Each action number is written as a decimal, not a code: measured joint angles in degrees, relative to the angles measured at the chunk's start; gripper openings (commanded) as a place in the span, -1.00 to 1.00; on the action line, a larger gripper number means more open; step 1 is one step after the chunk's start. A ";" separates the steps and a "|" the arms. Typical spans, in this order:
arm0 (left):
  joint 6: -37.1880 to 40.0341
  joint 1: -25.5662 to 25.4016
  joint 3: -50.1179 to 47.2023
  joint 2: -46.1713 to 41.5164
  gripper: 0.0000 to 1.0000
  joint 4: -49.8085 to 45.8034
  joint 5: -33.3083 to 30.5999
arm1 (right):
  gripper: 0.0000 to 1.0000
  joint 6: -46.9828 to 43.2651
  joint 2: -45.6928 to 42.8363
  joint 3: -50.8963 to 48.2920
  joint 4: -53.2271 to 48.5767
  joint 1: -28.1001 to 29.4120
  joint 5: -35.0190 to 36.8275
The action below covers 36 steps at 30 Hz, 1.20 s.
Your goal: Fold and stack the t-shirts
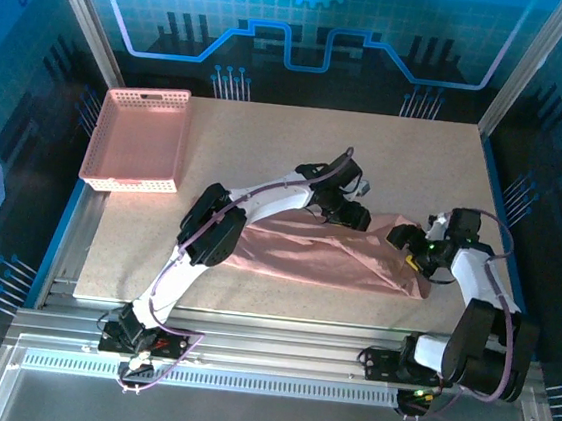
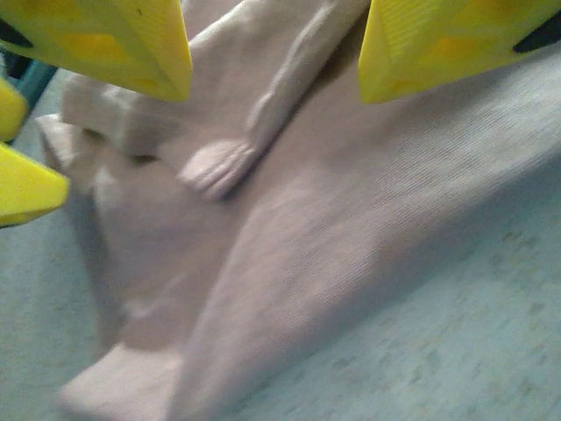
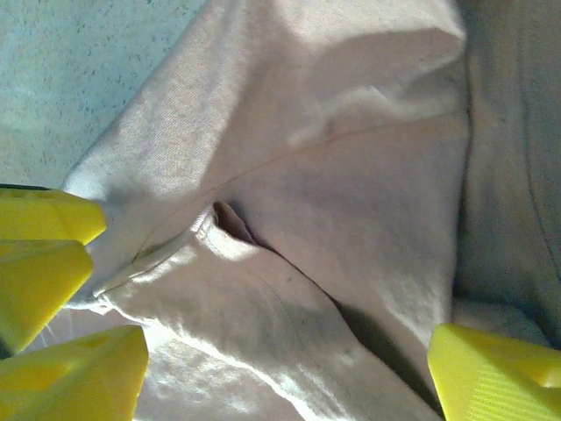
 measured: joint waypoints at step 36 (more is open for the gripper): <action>-4.44 5.90 -21.70 -11.47 0.02 6.14 -4.31 | -0.80 -8.57 16.26 9.11 6.91 14.84 6.95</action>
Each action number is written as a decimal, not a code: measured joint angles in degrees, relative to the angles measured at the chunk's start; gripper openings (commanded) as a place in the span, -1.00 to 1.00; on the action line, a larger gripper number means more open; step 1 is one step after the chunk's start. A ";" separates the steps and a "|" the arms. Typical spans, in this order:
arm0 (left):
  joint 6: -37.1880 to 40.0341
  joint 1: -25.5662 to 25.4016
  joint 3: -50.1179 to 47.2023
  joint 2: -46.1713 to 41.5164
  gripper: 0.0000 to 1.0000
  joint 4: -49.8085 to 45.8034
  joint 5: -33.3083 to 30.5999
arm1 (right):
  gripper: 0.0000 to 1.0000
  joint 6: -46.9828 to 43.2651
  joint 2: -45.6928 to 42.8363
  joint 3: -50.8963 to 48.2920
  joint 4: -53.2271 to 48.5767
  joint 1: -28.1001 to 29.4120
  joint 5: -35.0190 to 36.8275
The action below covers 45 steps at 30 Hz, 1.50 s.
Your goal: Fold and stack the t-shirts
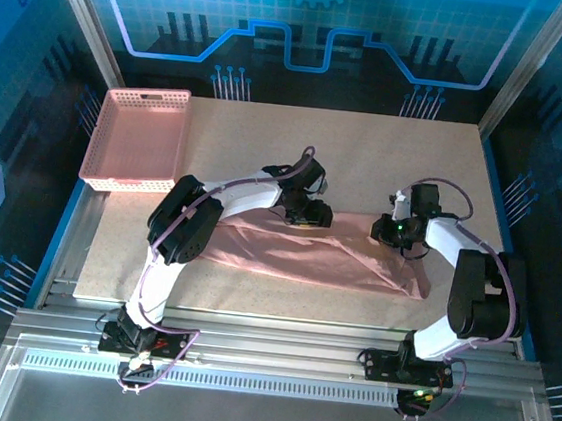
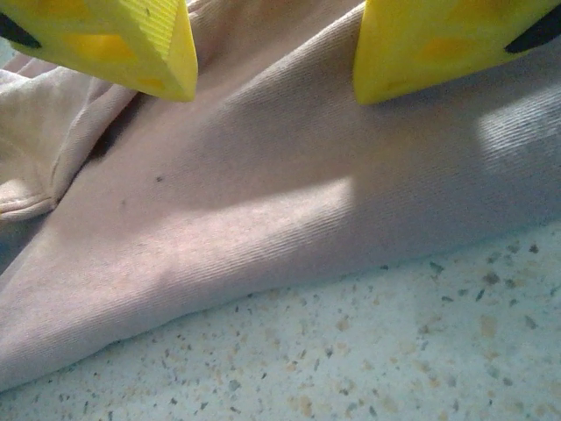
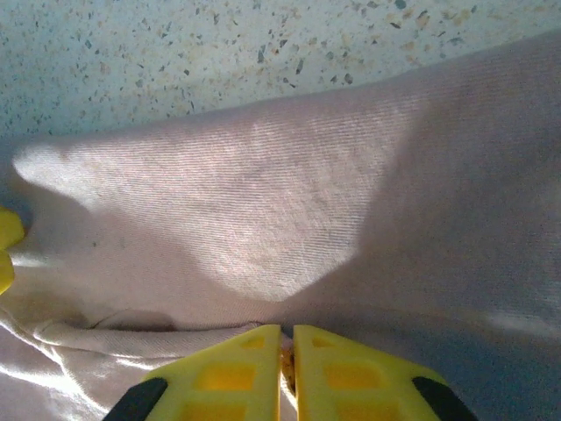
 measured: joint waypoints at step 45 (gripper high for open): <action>-1.03 -1.44 -1.18 -2.56 0.04 1.51 1.53 | -0.43 9.07 -22.51 -4.76 -13.84 10.91 3.30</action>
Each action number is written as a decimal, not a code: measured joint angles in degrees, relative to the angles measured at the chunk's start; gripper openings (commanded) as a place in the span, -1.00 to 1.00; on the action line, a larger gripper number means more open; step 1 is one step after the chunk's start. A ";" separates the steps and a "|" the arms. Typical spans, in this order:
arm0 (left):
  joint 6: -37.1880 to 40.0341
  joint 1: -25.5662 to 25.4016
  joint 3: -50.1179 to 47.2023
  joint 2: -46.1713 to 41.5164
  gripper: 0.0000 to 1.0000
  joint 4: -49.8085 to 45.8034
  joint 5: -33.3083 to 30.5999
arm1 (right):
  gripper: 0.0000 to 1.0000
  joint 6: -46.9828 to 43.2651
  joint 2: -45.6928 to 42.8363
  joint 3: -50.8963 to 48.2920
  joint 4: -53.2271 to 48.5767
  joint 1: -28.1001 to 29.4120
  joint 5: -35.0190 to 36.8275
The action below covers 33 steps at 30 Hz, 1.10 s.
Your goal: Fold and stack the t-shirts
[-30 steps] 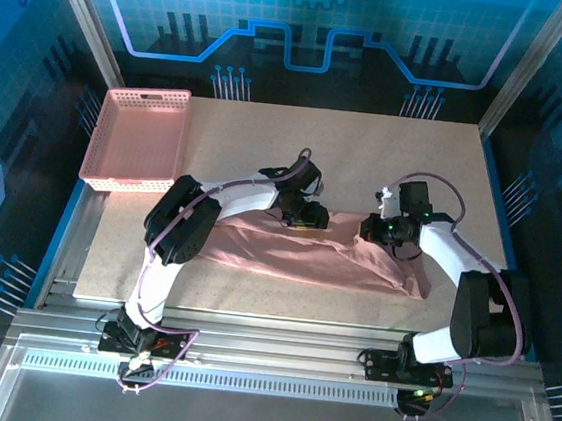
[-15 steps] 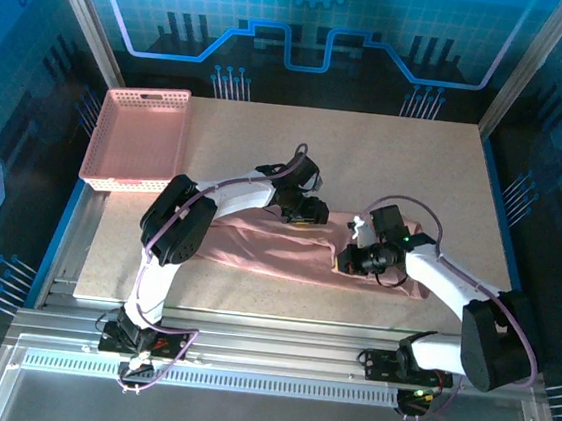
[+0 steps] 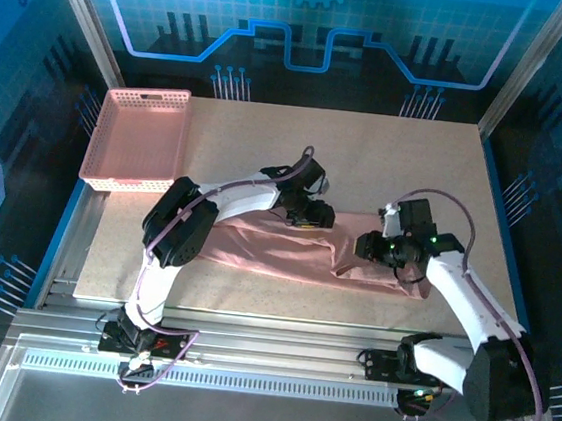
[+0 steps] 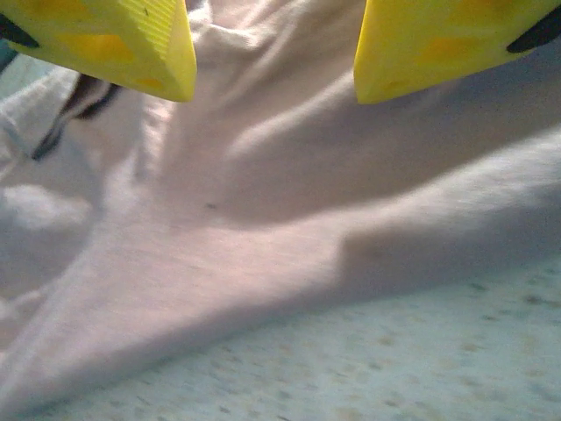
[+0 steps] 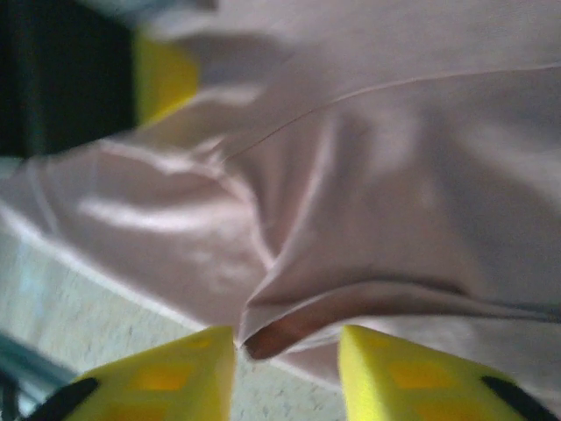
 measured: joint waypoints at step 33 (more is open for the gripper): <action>-0.50 -6.47 15.43 14.21 -0.08 -4.52 7.32 | -0.64 6.95 6.38 -1.18 -12.20 2.89 7.32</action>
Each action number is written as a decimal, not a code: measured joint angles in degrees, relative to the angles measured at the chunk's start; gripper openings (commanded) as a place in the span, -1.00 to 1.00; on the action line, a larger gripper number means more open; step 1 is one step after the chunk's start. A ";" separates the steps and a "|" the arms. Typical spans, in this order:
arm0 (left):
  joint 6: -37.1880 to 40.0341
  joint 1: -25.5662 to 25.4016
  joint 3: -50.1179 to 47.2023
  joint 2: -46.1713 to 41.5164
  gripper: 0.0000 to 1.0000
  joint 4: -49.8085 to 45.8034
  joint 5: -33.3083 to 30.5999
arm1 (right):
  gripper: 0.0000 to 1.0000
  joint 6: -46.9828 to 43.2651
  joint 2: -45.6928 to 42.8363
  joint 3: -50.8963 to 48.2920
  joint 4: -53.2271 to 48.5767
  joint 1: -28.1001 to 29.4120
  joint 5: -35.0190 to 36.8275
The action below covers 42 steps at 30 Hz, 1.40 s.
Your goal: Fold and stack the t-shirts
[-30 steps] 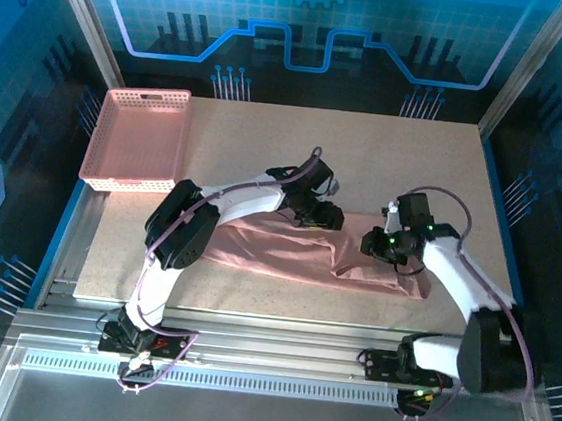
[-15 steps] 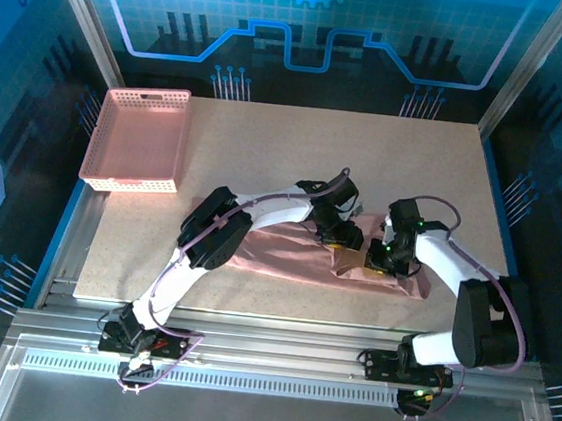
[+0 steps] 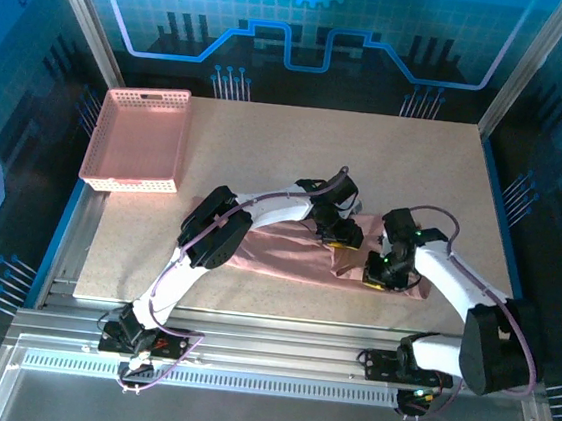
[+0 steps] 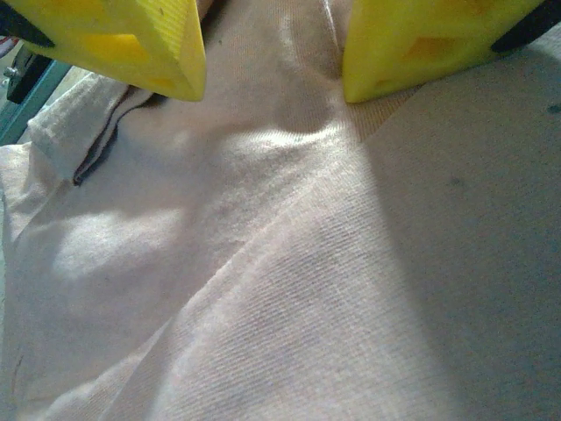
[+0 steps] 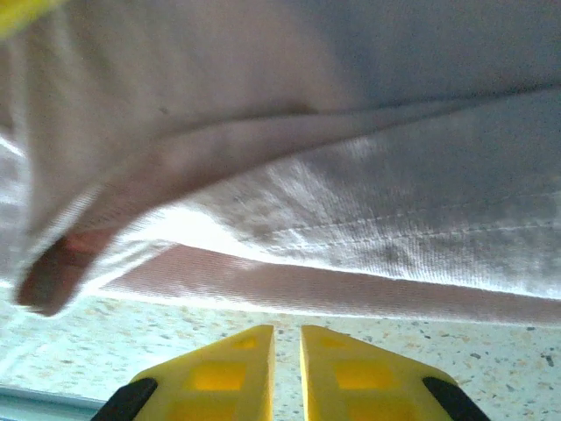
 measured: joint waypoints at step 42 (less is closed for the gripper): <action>-5.60 2.12 -6.23 -2.19 -0.21 7.10 2.84 | -0.70 1.07 17.05 14.69 1.84 -5.35 -2.47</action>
